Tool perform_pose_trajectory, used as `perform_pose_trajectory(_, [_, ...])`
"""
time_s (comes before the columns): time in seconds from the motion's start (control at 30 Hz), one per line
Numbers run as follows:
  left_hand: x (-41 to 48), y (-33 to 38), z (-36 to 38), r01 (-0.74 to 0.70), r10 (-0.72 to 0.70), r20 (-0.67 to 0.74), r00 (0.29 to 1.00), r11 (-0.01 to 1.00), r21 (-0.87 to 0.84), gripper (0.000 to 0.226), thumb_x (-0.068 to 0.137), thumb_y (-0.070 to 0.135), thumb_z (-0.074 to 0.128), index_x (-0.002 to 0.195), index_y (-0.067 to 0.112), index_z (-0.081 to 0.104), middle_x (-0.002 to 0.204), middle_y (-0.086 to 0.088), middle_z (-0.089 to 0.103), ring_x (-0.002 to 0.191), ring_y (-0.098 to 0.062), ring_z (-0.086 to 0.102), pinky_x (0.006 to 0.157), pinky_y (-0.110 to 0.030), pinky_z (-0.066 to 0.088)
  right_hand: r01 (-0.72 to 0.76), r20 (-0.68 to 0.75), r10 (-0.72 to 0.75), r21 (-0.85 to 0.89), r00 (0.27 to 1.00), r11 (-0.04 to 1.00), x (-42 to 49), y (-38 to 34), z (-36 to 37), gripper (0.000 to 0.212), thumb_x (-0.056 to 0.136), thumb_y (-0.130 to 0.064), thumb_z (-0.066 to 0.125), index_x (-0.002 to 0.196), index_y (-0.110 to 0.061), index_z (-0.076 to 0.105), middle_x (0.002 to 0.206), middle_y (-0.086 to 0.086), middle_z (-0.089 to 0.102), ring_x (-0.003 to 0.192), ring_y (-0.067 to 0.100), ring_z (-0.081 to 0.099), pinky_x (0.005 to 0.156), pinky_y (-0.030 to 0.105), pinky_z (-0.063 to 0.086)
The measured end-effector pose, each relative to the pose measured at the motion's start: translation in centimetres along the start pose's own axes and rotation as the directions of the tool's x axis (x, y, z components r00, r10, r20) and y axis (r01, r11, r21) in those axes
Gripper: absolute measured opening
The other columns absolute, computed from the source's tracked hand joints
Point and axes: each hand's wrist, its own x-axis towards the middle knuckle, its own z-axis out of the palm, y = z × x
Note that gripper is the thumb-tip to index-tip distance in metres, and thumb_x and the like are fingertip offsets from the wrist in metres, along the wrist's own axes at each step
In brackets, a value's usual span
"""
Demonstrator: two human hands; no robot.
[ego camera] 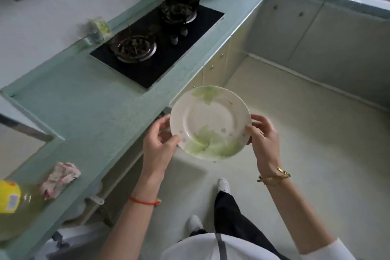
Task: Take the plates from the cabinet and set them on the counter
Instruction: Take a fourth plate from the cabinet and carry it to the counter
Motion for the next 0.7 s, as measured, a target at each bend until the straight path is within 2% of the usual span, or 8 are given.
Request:
perform_pose_trajectory(0.13, [1.2, 1.3, 4.9, -0.002, -0.002, 0.159, 0.987, 1.000, 0.030, 0.058, 0.066, 0.011, 0.072, 0.122, 0.027, 0.064, 0.102, 0.017, 0.074, 0.096, 0.002, 0.069, 0.076, -0.017, 0.057, -0.011, -0.142, 0.017, 0.044, 0.990, 0.999, 1.2, -0.2, -4.4, 0.024, 0.085, 0.000, 0.055, 0.103, -0.010, 0.067, 0.089, 0.014, 0.067, 0.061, 0.014, 0.054, 0.049, 0.020, 0.045])
perform_pose_trajectory(0.3, [3.0, 2.5, 12.3, -0.025, 0.010, 0.288, 0.958, 0.999, 0.047, 0.057, 0.069, 0.010, 0.071, 0.122, 0.028, 0.065, 0.105, 0.019, 0.073, 0.096, 0.002, 0.069, 0.073, -0.012, 0.055, 0.008, -0.278, 0.011, 0.067, 0.960, 0.998, 4.4, -0.8, -9.7, 0.024, 0.084, -0.001, 0.056, 0.101, -0.013, 0.068, 0.083, 0.009, 0.067, 0.060, 0.012, 0.055, 0.049, 0.020, 0.044])
perform_pose_trajectory(0.5, [5.2, 4.2, 22.4, -0.056, 0.040, 0.347, 0.937, 0.998, 0.037, 0.056, 0.071, 0.006, 0.067, 0.123, 0.024, 0.066, 0.113, 0.008, 0.072, 0.095, -0.002, 0.071, 0.078, -0.023, 0.059, 0.063, -0.329, -0.036, 0.074, 0.944, 0.995, 10.5, -2.9, -16.5, 0.022, 0.085, -0.002, 0.056, 0.101, -0.013, 0.067, 0.082, 0.009, 0.064, 0.061, 0.014, 0.052, 0.052, 0.023, 0.043])
perform_pose_trajectory(0.7, [7.5, 5.6, 32.0, -0.052, 0.048, 0.348, 0.936, 0.999, 0.005, 0.054, 0.078, -0.008, 0.062, 0.125, 0.020, 0.065, 0.114, 0.005, 0.072, 0.093, -0.001, 0.070, 0.077, -0.022, 0.058, 0.082, -0.345, -0.058, 0.056, 0.937, 0.995, 17.9, -4.8, -22.3, 0.022, 0.086, -0.002, 0.055, 0.102, -0.012, 0.066, 0.082, 0.007, 0.064, 0.059, 0.014, 0.052, 0.049, 0.018, 0.044])
